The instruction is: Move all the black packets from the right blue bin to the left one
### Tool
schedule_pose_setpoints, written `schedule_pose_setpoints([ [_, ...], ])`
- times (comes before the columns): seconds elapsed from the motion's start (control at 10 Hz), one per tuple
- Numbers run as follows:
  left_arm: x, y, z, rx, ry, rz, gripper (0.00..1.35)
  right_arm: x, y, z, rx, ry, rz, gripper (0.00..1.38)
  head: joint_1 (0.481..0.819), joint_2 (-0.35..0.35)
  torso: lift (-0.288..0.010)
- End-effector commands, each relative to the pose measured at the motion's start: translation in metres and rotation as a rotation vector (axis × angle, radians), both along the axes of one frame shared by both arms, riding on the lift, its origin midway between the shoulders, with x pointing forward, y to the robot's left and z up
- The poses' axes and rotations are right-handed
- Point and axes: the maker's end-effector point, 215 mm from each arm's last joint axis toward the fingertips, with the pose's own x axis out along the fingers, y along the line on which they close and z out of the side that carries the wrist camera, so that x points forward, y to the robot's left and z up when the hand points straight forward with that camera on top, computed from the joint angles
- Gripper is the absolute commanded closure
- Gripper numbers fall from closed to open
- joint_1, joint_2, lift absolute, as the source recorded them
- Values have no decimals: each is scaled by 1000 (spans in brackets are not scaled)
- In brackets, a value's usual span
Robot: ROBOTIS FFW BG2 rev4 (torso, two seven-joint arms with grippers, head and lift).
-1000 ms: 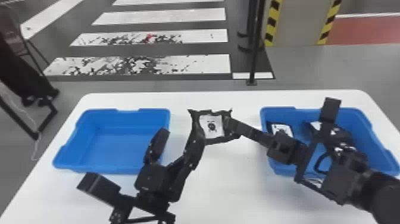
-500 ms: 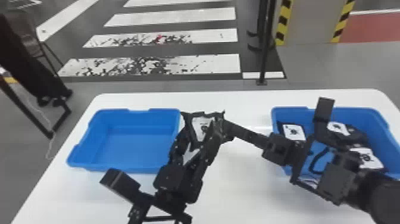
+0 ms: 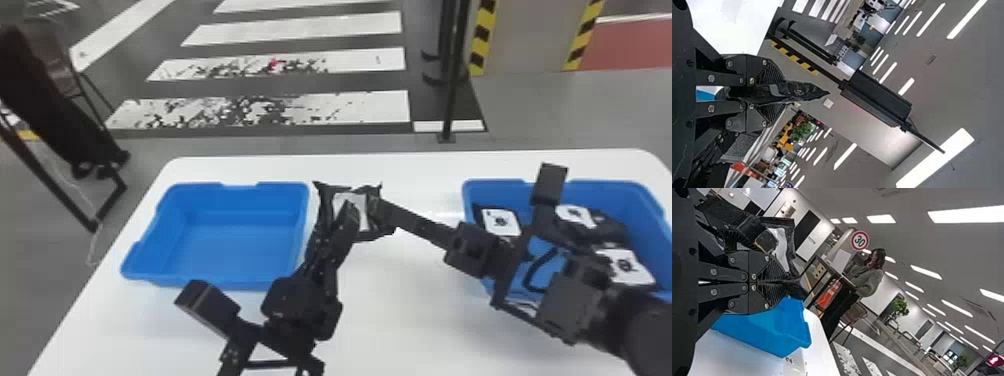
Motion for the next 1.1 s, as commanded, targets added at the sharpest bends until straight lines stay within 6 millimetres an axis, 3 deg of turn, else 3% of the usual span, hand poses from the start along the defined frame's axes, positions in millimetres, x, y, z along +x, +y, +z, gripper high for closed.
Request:
schedule_pose_setpoints([
  [0.0, 3, 9, 8, 30, -38, 26, 1207, 0, -1, -3, -1, 5, -1, 1266, 695, 160, -168],
  [0.1, 9, 22, 7, 48, -50, 55, 1207, 0, 0, -4, 9, 14, 3, 1199, 695, 162, -168],
  [0.2, 17, 44, 6, 95, -74, 109, 1207, 1, -1, -5, 13, 17, 6, 889, 695, 172, -168],
  [0.3, 34, 79, 3, 218, -107, 186, 1207, 4, -5, -6, 13, 12, -4, 441, 695, 193, -168],
  [0.4, 54, 122, -7, 396, -130, 275, 1207, 6, -11, -10, 10, 15, -16, 206, 695, 223, -168],
  [0.5, 70, 159, -21, 545, -114, 338, 1207, 7, -13, -15, -1, 17, -22, 159, 695, 242, -168],
  [0.7, 74, 204, -32, 663, -71, 424, 1193, 23, -32, -21, -50, -34, -87, 160, 695, 311, -168],
  [0.8, 73, 214, -49, 598, -2, 430, 779, 34, -50, -22, -83, -78, -128, 165, 695, 326, -168],
  [0.9, 69, 220, -46, 572, -7, 448, 233, 45, -72, -18, -155, -150, -182, 167, 695, 326, -168],
  [1.0, 62, 214, -45, 554, -24, 444, 53, 53, -94, -18, -231, -190, -228, 167, 695, 313, -168],
])
